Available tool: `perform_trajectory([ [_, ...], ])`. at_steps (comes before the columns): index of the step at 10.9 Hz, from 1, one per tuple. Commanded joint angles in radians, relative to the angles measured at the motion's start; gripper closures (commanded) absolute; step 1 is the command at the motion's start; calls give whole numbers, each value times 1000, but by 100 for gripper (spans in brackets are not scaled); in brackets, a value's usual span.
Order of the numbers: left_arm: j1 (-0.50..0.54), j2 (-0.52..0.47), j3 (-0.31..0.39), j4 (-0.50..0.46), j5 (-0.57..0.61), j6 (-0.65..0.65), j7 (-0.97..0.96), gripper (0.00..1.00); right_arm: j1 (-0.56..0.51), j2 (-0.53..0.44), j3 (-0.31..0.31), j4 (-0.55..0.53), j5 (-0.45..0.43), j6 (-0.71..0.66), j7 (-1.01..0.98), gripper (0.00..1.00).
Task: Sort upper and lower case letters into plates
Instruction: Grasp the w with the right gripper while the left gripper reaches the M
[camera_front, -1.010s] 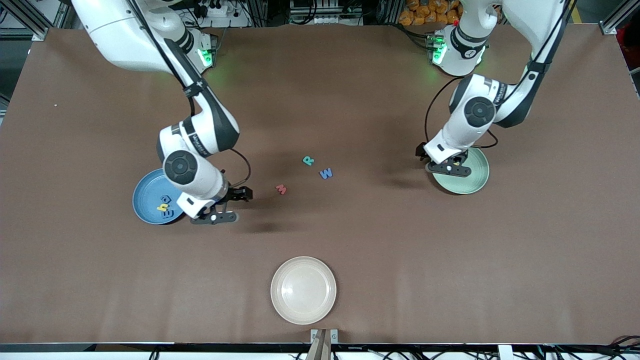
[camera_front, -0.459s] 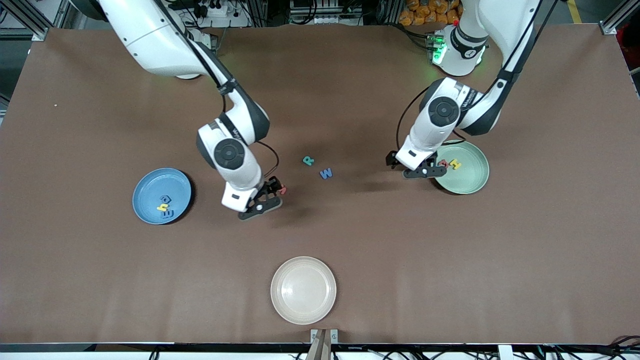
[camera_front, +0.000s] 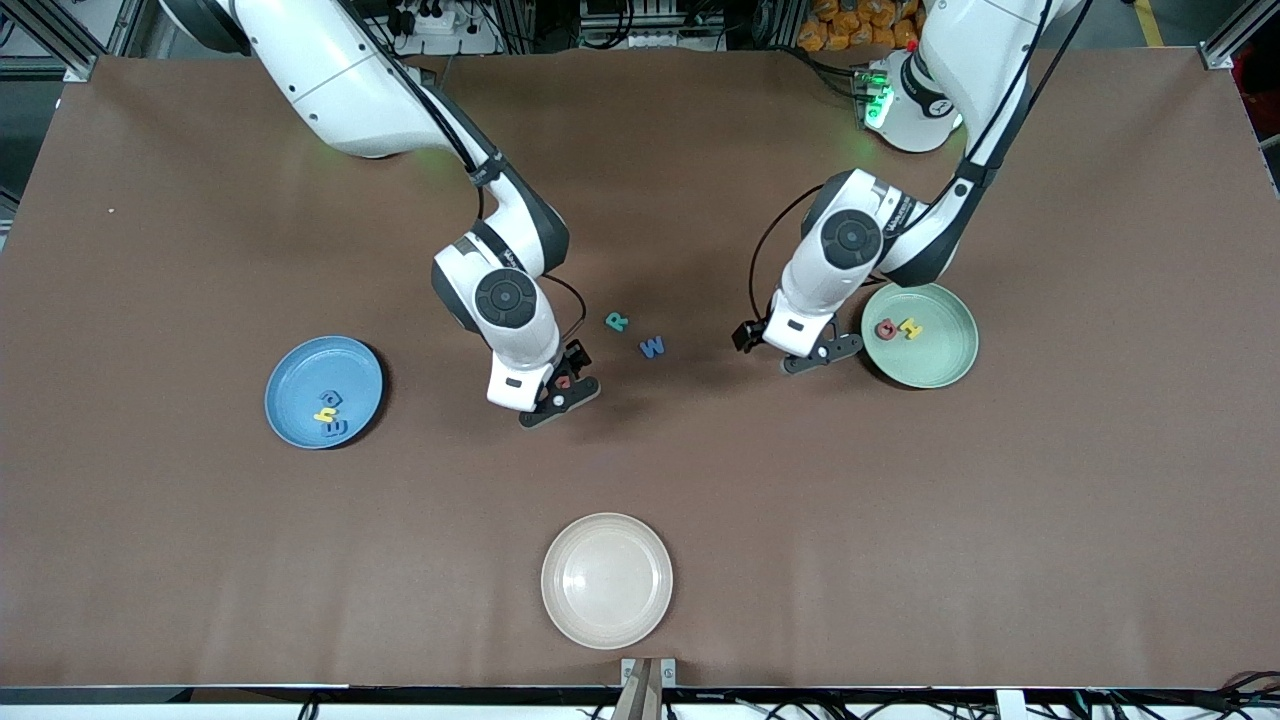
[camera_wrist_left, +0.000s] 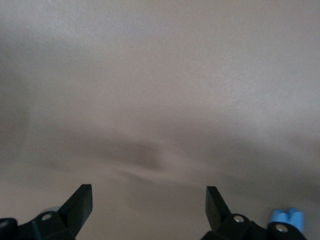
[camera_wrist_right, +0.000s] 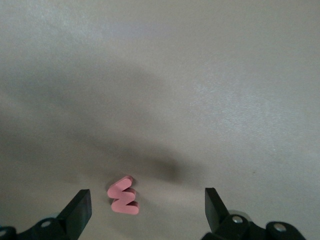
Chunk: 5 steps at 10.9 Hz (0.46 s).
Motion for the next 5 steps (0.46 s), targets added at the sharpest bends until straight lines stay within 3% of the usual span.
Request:
perform_trajectory([
  [1, -9, 24, 5, 35, -77, 1, -18, 0, 14, 25, 0, 1, -20, 5, -4, 0],
  [5, -62, 67, 3, 98, -77, 0, -171, 0, 16, 18, 0, -51, -23, 62, 5, 0],
])
